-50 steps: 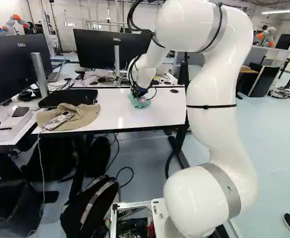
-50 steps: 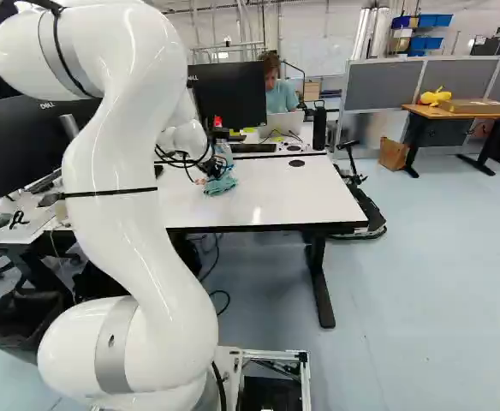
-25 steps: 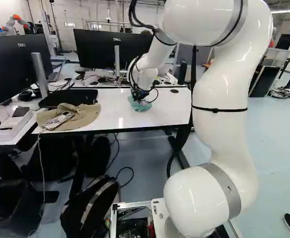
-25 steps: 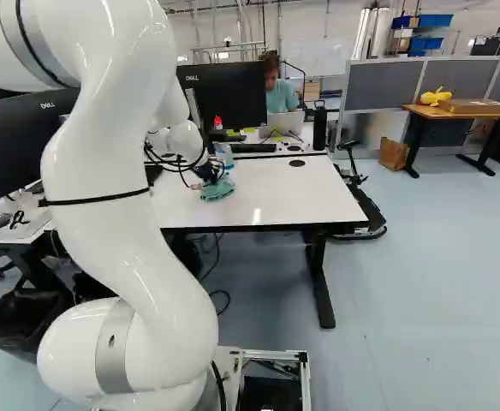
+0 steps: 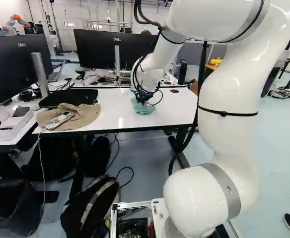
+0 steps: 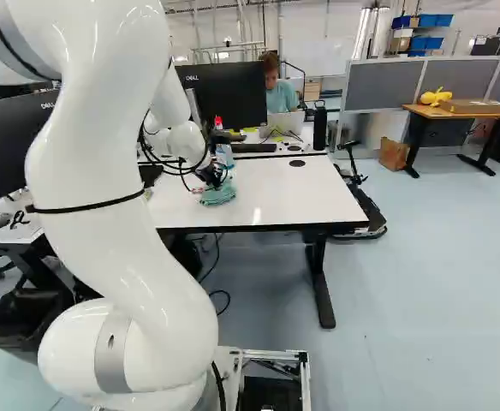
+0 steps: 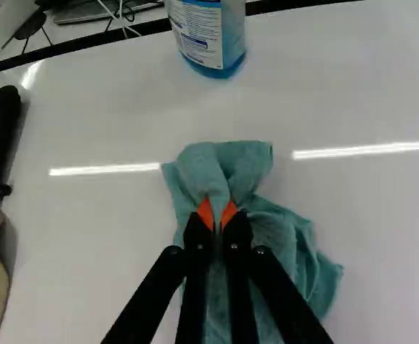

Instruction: Clean the table with the green towel

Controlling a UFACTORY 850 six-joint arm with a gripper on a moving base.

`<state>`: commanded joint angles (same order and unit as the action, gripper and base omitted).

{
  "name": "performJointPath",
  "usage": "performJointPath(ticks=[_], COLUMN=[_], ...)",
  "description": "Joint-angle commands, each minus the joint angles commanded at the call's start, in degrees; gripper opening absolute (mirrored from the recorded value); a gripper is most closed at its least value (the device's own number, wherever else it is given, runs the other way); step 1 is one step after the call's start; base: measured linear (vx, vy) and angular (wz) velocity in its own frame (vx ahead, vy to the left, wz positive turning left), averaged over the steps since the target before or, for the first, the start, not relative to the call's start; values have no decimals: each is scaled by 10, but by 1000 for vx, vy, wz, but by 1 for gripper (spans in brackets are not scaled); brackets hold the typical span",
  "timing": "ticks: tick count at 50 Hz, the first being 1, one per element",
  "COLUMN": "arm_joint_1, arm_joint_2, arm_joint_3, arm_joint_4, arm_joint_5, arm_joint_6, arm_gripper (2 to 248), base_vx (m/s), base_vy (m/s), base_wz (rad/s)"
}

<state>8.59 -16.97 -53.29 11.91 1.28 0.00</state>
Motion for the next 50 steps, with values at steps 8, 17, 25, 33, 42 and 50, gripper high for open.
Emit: performJointPath(ticks=[8, 17, 25, 33, 42, 50], arm_joint_1=[0, 0, 2, 7, 18, 29], arm_joint_2=[12, 28, 43, 63, 83, 100], arm_joint_3=[3, 7, 12, 24, 44, 63], arm_joint_4=[0, 0, 0, 0, 0, 0], arm_joint_5=[0, 0, 0, 0, 0, 0], arm_joint_6=[0, 0, 0, 0, 0, 0], arm_gripper=[34, 34, 34, 34, 34, 34], base_vx=[0, 0, 0, 0, 0, 0], base_vy=[0, 0, 0, 0, 0, 0], base_wz=[0, 0, 0, 0, 0, 0])
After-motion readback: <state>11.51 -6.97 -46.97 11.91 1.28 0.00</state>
